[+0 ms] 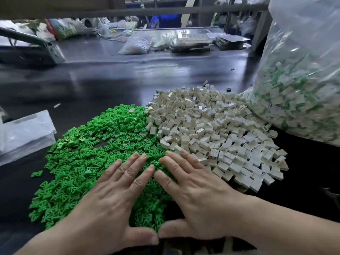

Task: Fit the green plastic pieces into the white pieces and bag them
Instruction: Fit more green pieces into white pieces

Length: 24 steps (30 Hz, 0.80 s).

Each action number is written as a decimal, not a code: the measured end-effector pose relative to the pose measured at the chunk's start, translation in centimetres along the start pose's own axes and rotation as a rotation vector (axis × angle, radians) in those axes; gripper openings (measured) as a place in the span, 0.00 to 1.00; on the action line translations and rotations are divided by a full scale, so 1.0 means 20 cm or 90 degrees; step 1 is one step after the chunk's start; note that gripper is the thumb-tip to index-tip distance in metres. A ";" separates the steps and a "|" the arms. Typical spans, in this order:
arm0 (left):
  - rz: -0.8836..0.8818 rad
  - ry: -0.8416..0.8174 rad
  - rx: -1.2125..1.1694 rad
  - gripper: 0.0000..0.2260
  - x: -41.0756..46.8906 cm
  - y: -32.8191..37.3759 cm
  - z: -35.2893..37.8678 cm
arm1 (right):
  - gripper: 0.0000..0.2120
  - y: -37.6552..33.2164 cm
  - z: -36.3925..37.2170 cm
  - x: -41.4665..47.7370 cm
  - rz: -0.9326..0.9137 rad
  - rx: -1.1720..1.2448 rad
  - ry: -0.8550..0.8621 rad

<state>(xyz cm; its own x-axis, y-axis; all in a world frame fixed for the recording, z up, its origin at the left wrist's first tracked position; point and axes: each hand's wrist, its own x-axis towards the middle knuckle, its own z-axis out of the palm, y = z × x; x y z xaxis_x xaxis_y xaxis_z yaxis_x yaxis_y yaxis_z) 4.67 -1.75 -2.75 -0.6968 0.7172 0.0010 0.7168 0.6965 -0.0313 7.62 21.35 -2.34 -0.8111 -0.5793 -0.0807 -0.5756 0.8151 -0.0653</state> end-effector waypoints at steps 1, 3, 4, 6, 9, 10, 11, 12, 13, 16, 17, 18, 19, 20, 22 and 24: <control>0.004 0.009 0.000 0.49 0.01 0.00 0.00 | 0.46 0.01 0.00 0.02 0.003 -0.015 0.018; 0.020 0.027 0.019 0.44 0.04 -0.04 0.00 | 0.45 0.04 -0.02 0.06 0.023 -0.045 0.045; 0.017 0.035 0.035 0.41 0.07 -0.06 -0.01 | 0.44 0.05 -0.02 0.08 0.041 -0.057 0.057; -0.020 0.035 0.053 0.36 0.13 -0.09 -0.04 | 0.43 0.07 -0.05 0.12 0.090 -0.061 0.074; -0.110 0.027 0.037 0.38 0.21 -0.10 -0.06 | 0.43 0.10 -0.07 0.16 0.158 -0.030 0.095; -0.135 0.038 0.028 0.39 0.23 -0.09 -0.06 | 0.43 0.10 -0.07 0.17 0.179 -0.026 0.097; -0.155 0.052 0.018 0.40 0.24 -0.09 -0.05 | 0.44 0.11 -0.07 0.18 0.199 -0.025 0.100; -0.171 0.061 0.006 0.40 0.24 -0.08 -0.04 | 0.44 0.12 -0.07 0.17 0.219 -0.019 0.103; -0.181 0.060 -0.010 0.41 0.24 -0.07 -0.04 | 0.45 0.13 -0.07 0.16 0.239 -0.009 0.103; -0.166 0.030 -0.085 0.46 0.19 -0.01 -0.06 | 0.45 0.14 -0.07 0.10 0.272 0.025 0.096; -0.143 0.007 -0.101 0.49 0.17 0.02 -0.06 | 0.44 0.15 -0.07 0.08 0.268 0.028 0.093; -0.117 -0.017 -0.108 0.52 0.16 0.04 -0.06 | 0.43 0.16 -0.06 0.06 0.265 0.030 0.088; -0.093 -0.037 -0.110 0.54 0.15 0.06 -0.06 | 0.43 0.17 -0.06 0.05 0.263 0.032 0.081; -0.076 -0.053 -0.112 0.56 0.15 0.07 -0.05 | 0.43 0.18 -0.05 0.04 0.261 0.032 0.074; -0.055 -0.065 -0.120 0.57 0.15 0.08 -0.05 | 0.44 0.19 -0.04 0.03 0.256 0.034 0.060; -0.023 -0.038 -0.120 0.58 0.14 0.06 -0.05 | 0.45 0.20 -0.02 0.03 0.250 0.035 0.056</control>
<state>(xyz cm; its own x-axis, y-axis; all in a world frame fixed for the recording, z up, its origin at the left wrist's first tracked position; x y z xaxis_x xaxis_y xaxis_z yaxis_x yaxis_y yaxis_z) 3.59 1.11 -1.87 -0.7187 0.6928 -0.0603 0.6789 0.7177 0.1547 4.86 24.19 -2.22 -0.9752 -0.2200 -0.0249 -0.2166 0.9712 -0.0992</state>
